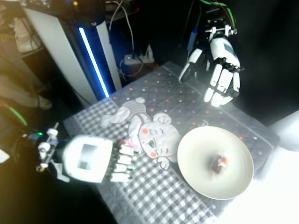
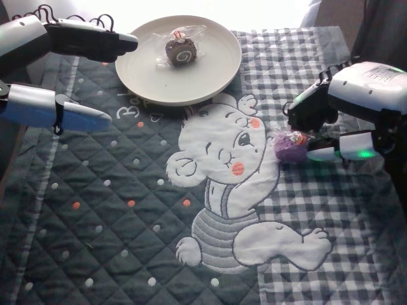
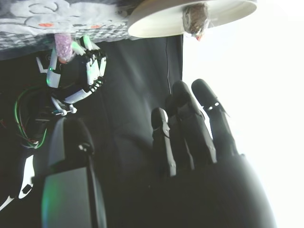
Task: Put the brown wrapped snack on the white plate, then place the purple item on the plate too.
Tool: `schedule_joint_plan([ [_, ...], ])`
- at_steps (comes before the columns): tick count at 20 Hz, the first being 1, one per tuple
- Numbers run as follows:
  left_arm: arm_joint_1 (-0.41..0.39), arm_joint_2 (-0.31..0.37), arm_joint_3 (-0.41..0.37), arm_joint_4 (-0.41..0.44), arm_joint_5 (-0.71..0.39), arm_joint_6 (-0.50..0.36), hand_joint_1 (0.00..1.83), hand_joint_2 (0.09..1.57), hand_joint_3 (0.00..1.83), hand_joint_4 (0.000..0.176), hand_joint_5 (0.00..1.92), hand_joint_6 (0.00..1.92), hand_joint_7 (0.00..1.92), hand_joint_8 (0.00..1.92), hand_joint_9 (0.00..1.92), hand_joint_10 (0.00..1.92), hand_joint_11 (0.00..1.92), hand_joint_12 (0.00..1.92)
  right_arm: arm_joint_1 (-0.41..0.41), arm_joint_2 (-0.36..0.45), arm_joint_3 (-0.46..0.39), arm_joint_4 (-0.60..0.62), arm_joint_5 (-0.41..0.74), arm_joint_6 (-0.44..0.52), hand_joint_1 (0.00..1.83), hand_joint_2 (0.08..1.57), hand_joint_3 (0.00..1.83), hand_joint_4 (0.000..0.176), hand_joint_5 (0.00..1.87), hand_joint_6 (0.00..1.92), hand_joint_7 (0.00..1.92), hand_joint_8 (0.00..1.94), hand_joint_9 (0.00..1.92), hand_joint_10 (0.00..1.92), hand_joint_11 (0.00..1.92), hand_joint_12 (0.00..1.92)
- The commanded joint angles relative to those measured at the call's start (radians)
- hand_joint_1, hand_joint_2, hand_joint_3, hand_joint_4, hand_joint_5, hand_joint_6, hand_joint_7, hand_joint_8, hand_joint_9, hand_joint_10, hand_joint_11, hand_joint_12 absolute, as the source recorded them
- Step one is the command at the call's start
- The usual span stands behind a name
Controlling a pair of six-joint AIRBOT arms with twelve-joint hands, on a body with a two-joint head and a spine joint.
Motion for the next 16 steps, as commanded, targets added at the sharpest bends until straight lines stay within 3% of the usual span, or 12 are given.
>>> schedule_joint_plan([
  [1, -0.006, 0.001, -0.002, -0.032, -0.115, -0.008, 0.82, 0.88, 0.00, 0.085, 0.50, 0.00, 0.57, 0.00, 0.64, 0.01, 0.17, 1.22, 0.011, -0.004, 0.005, 0.029, 0.083, 0.008, 1.11, 1.06, 0.00, 0.000, 1.04, 0.74, 1.05, 0.50, 0.95, 0.99, 0.80, 1.45],
  [2, -0.004, 0.000, -0.002, -0.034, -0.115, -0.008, 0.83, 0.87, 0.00, 0.073, 0.51, 0.00, 0.58, 0.01, 0.64, 0.01, 0.15, 1.22, 0.011, -0.004, 0.007, 0.029, 0.083, 0.013, 1.12, 1.08, 0.00, 0.000, 1.04, 0.86, 1.05, 0.55, 0.95, 1.00, 0.81, 1.45],
  [3, -0.001, 0.000, -0.002, -0.038, -0.115, -0.008, 0.79, 0.88, 0.00, 0.078, 0.49, 0.00, 0.58, 0.00, 0.64, 0.00, 0.15, 1.22, 0.011, -0.004, 0.010, 0.029, 0.084, 0.019, 1.20, 1.08, 0.01, 0.014, 1.02, 0.91, 1.08, 0.79, 0.98, 0.90, 0.79, 1.37],
  [4, 0.003, 0.000, -0.002, -0.042, -0.116, -0.008, 0.79, 0.88, 0.00, 0.077, 0.49, 0.00, 0.58, 0.00, 0.64, 0.01, 0.15, 1.21, 0.011, -0.004, 0.014, 0.029, 0.084, 0.028, 1.22, 1.09, 0.00, 0.034, 1.01, 0.95, 1.08, 0.83, 1.01, 0.84, 0.78, 1.36],
  [5, 0.011, 0.000, -0.001, -0.050, -0.119, -0.008, 0.79, 0.88, 0.00, 0.078, 0.48, 0.00, 0.57, 0.00, 0.63, 0.00, 0.14, 1.21, 0.011, -0.004, 0.021, 0.029, 0.095, 0.044, 1.23, 1.08, 0.00, 0.034, 1.02, 0.97, 1.09, 0.80, 1.02, 0.84, 0.76, 1.43],
  [8, 0.022, -0.003, 0.000, -0.056, -0.119, -0.008, 0.81, 0.88, 0.00, 0.065, 0.51, 0.01, 0.59, 0.01, 0.63, 0.00, 0.15, 1.20, 0.018, 0.004, 0.046, 0.029, 0.145, 0.101, 1.25, 1.06, 0.00, 0.013, 1.09, 0.78, 1.13, 0.82, 1.06, 0.80, 0.79, 1.40],
  [10, 0.025, -0.004, 0.000, -0.062, -0.124, -0.008, 0.80, 0.88, 0.00, 0.059, 0.53, 0.01, 0.59, 0.00, 0.62, 0.00, 0.11, 1.22, 0.098, 0.012, 0.064, 0.012, 0.147, 0.114, 1.26, 1.05, 0.00, 0.000, 1.15, 0.58, 1.13, 0.89, 1.07, 0.78, 0.81, 1.32],
  [12, 0.053, 0.003, -0.005, -0.094, -0.153, -0.020, 0.77, 0.89, 0.00, 0.061, 0.53, 0.00, 0.59, 0.00, 0.59, 0.00, 0.06, 1.26, 0.216, -0.002, 0.085, -0.033, 0.104, 0.076, 1.27, 1.09, 0.00, 0.000, 1.21, 0.35, 0.97, 1.25, 0.84, 1.31, 0.69, 1.71],
  [13, 0.059, 0.002, -0.004, -0.098, -0.158, -0.025, 0.80, 0.89, 0.00, 0.042, 0.55, 0.00, 0.61, 0.01, 0.60, 0.00, 0.04, 1.30, 0.263, -0.018, 0.099, -0.045, 0.086, 0.057, 1.24, 1.08, 0.01, 0.000, 1.11, 0.76, 1.02, 0.95, 0.74, 0.75, 0.25, 1.23],
  [14, 0.059, 0.001, -0.004, -0.098, -0.157, -0.025, 0.79, 0.88, 0.00, 0.051, 0.56, 0.00, 0.62, 0.01, 0.61, 0.01, 0.06, 1.32, 0.291, -0.037, 0.114, -0.049, 0.076, 0.049, 1.23, 1.09, 0.00, 0.000, 1.03, 0.97, 1.09, 0.74, 0.85, 0.34, 0.29, 0.80],
  [15, 0.060, 0.000, -0.003, -0.098, -0.159, -0.025, 0.78, 0.88, 0.00, 0.067, 0.56, 0.00, 0.64, 0.01, 0.63, 0.01, 0.09, 1.30, 0.340, -0.084, 0.155, -0.051, 0.054, 0.046, 1.24, 1.06, 0.01, 0.000, 1.12, 0.68, 1.08, 0.93, 1.00, 0.34, 0.42, 1.04],
  [16, 0.060, 0.000, -0.004, -0.098, -0.165, -0.026, 0.77, 0.88, 0.00, 0.067, 0.56, 0.00, 0.64, 0.01, 0.64, 0.02, 0.12, 1.30, 0.378, -0.129, 0.194, -0.060, 0.024, 0.046, 1.24, 1.06, 0.01, 0.000, 1.11, 0.65, 1.07, 0.98, 1.00, 0.58, 0.53, 1.32],
])
